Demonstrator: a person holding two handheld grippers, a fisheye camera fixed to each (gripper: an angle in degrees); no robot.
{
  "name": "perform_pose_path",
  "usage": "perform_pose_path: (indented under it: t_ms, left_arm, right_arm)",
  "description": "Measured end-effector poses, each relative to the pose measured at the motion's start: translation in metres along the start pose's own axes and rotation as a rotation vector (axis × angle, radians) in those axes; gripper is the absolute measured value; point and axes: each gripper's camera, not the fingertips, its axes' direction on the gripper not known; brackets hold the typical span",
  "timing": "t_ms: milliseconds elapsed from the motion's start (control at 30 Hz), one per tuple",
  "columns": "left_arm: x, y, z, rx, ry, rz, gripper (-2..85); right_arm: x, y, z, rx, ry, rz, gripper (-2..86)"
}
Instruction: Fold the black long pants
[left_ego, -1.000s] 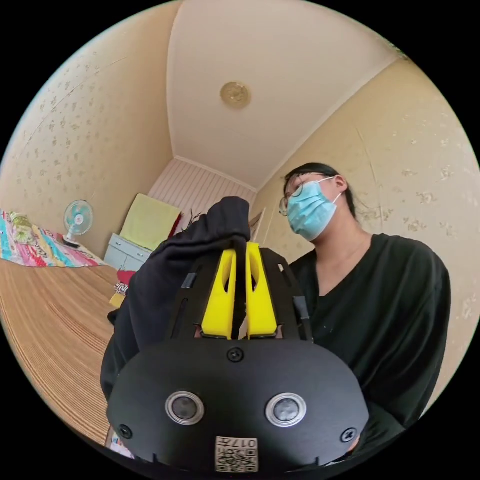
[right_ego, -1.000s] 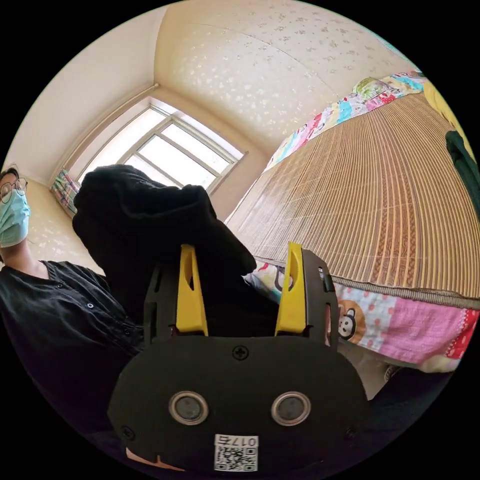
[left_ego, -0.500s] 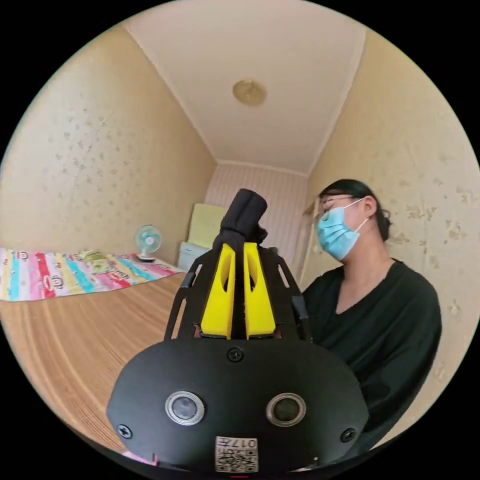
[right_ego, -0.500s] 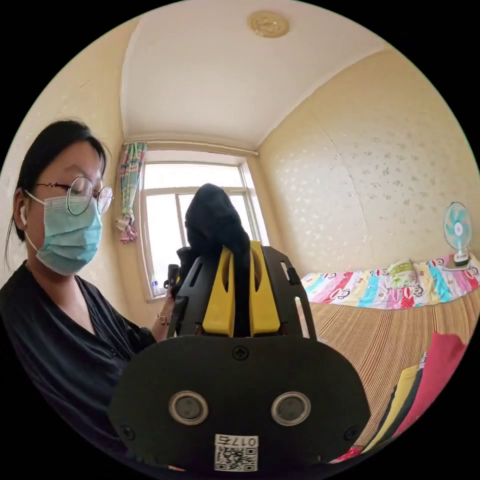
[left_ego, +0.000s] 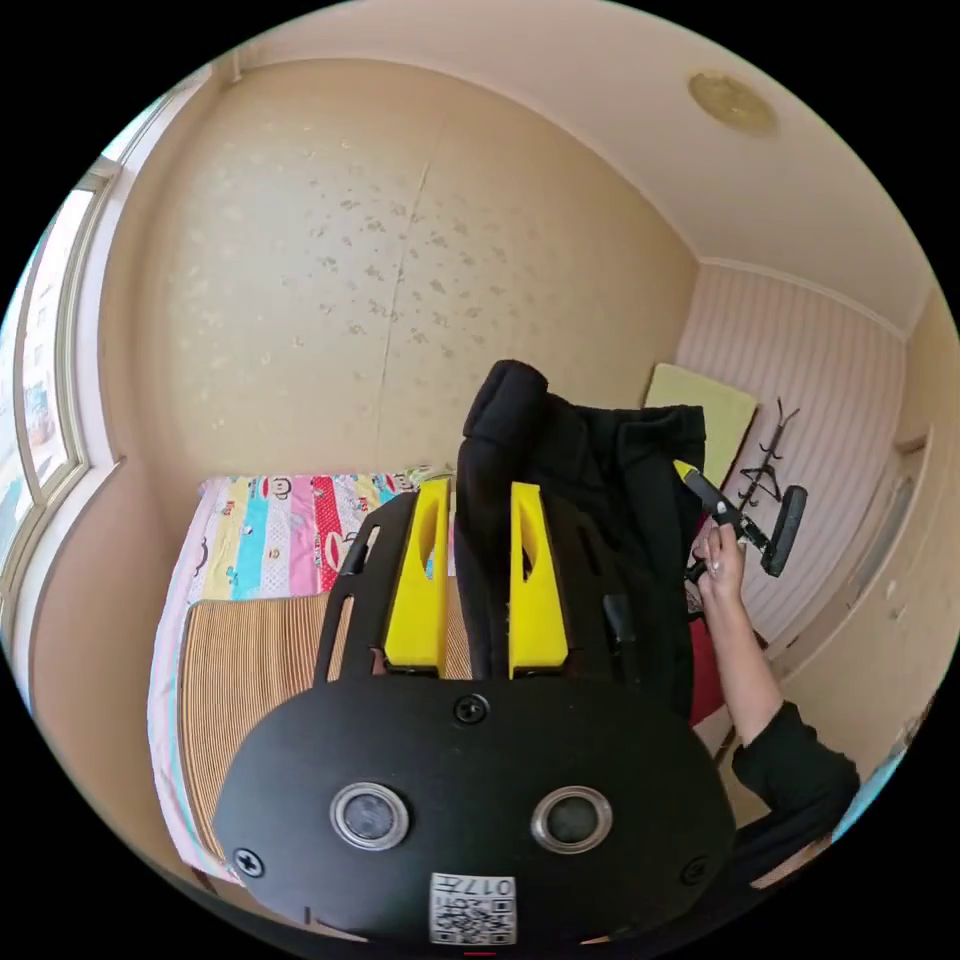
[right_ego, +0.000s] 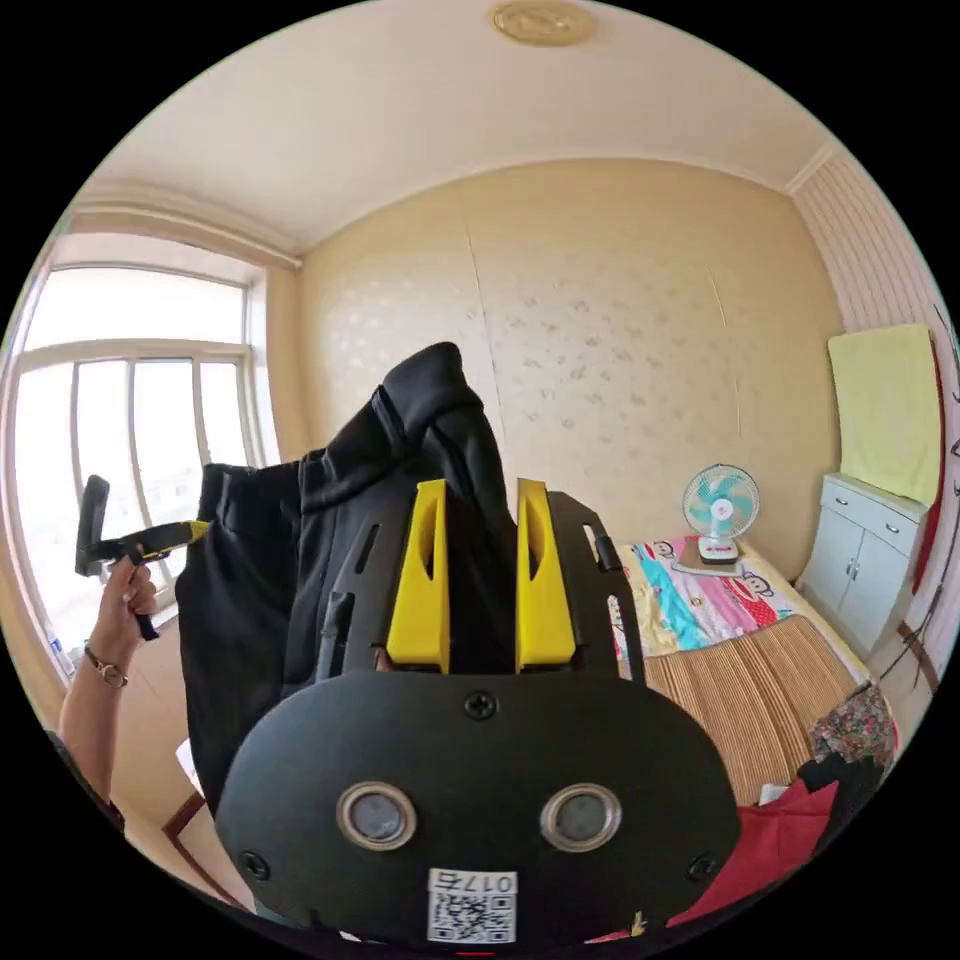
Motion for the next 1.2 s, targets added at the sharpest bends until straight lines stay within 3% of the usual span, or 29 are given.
perform_pose_path:
  t_ms: [100,233,300,400,500,567,667,767,900,967,1067,1133,1200]
  left_arm:
    - [-0.033,0.026,0.059,-0.089,-0.013,-0.030,10.3]
    - [-0.063,0.140,0.162,-0.303,0.032,0.078,10.1]
    - [-0.084,0.255,0.240,-0.531,0.028,0.100,10.1]
    - [-0.103,0.403,0.306,-0.739,0.059,0.004,11.6]
    - [-0.102,0.504,0.313,-0.715,0.147,-0.164,13.7]
    - [-0.094,0.534,0.289,-0.552,0.112,-0.231,13.2]
    - [-0.077,0.561,0.279,-0.523,0.137,-0.328,10.7]
    - [-0.063,0.576,0.297,-0.719,0.325,-0.294,3.2]
    - [-0.094,0.584,0.264,-0.659,0.659,-0.304,1.9]
    - [-0.111,0.591,0.247,-0.737,0.568,-0.263,2.1]
    - [-0.144,0.609,0.211,-0.868,0.197,-0.281,3.7]
    - [-0.163,0.616,0.181,-0.817,0.013,-0.362,6.6]
    - [-0.166,0.614,0.140,-0.628,-0.046,-0.415,10.9]
  right_arm:
    - [-0.003,0.023,0.078,-0.188,0.126,-0.055,8.4]
    - [0.005,0.130,0.131,-0.282,-0.064,-0.135,7.8]
    - [0.018,0.232,0.169,-0.417,-0.121,-0.148,7.7]
    - [0.035,0.366,0.208,-0.651,-0.142,-0.133,8.2]
    - [0.056,0.468,0.198,-0.741,-0.137,-0.018,8.5]
    - [0.068,0.507,0.174,-0.729,-0.114,0.067,8.7]
    - [0.076,0.547,0.137,-0.681,-0.085,0.137,9.5]
    - [0.064,0.567,0.131,-0.711,-0.125,0.098,9.9]
    - [0.037,0.568,0.124,-0.823,-0.151,-0.021,5.1]
    - [0.031,0.569,0.110,-0.871,-0.202,-0.059,4.2]
    - [0.030,0.571,0.070,-0.905,-0.390,-0.138,3.4]
    - [0.037,0.574,0.044,-0.903,-0.494,-0.158,3.0]
    - [0.060,0.578,0.023,-0.913,-0.554,-0.062,2.7]
